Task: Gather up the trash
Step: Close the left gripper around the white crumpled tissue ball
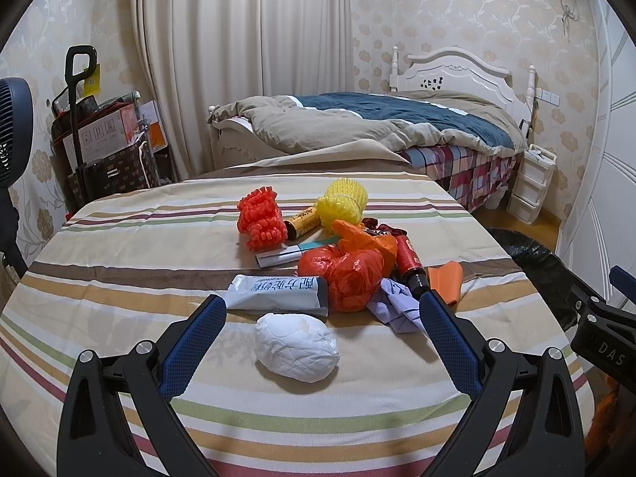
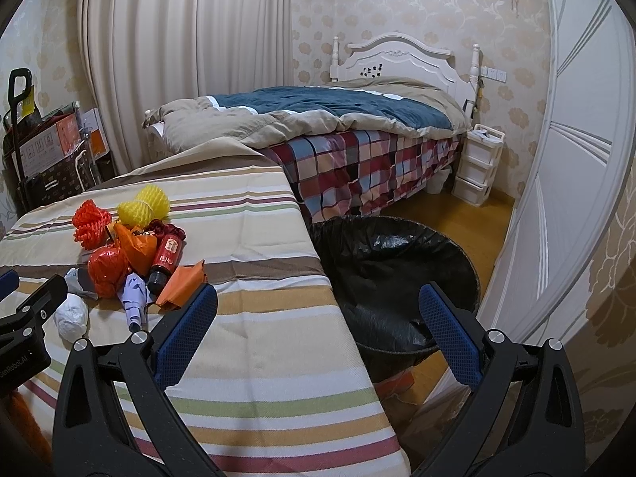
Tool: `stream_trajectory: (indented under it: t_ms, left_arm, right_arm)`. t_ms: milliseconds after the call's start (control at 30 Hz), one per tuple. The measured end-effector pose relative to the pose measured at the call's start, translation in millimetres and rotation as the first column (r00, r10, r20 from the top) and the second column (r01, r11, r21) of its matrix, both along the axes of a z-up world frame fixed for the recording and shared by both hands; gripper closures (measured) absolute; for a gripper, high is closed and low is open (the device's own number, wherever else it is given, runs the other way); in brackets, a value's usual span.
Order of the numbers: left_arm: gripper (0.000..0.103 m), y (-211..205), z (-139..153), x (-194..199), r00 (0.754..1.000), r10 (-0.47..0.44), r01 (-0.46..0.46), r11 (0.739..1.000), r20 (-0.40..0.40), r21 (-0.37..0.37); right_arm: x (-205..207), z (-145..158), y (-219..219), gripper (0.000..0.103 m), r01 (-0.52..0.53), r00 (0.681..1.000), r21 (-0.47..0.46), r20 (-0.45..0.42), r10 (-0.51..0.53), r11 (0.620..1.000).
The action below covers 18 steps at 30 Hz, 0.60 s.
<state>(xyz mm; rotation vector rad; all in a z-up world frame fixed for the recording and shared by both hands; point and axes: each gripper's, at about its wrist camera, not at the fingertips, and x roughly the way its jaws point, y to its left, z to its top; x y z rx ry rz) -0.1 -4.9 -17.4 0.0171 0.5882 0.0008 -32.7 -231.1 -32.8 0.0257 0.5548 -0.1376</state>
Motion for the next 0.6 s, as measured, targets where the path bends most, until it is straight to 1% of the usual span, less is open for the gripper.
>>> stream_trajectory:
  t_ms: [133,167,300,533,600]
  left_arm:
    - [0.006,0.5,-3.7,-2.2,1.000,0.002,-0.002,1.000,-0.007,0.003]
    - [0.006,1.2,-5.5,-2.9,1.000,0.003,-0.003,1.000,-0.013,0.003]
    - [0.006,7.7,-10.4,-3.5,0.999,0.011,-0.011,1.000,-0.035,-0.003]
    - [0.007,35.3,-16.3,-5.5,0.995,0.047,-0.048,0.999,-0.087,-0.012]
    - [0.008,43.5,-18.0,-6.9,0.993,0.060,-0.063,0.998,-0.103,-0.025]
  right_arm:
    - [-3.4,-5.7,0.1,0.004,-0.002,1.000,0.000,-0.005,0.002,1.000]
    - [-5.1,-12.0,1.4,0.004,-0.004,1.000,0.001,-0.010,0.004,1.000]
    - [-12.1,-20.9,5.2,0.004,-0.011,1.000,0.002,-0.021,0.011,1.000]
    - [-22.1,-29.6,15.6,0.004,-0.031,0.998,-0.003,-0.049,0.031,1.000]
    - [-17.1,-29.0,19.5,0.004,-0.038,0.997,0.000,-0.062,0.038,0.999]
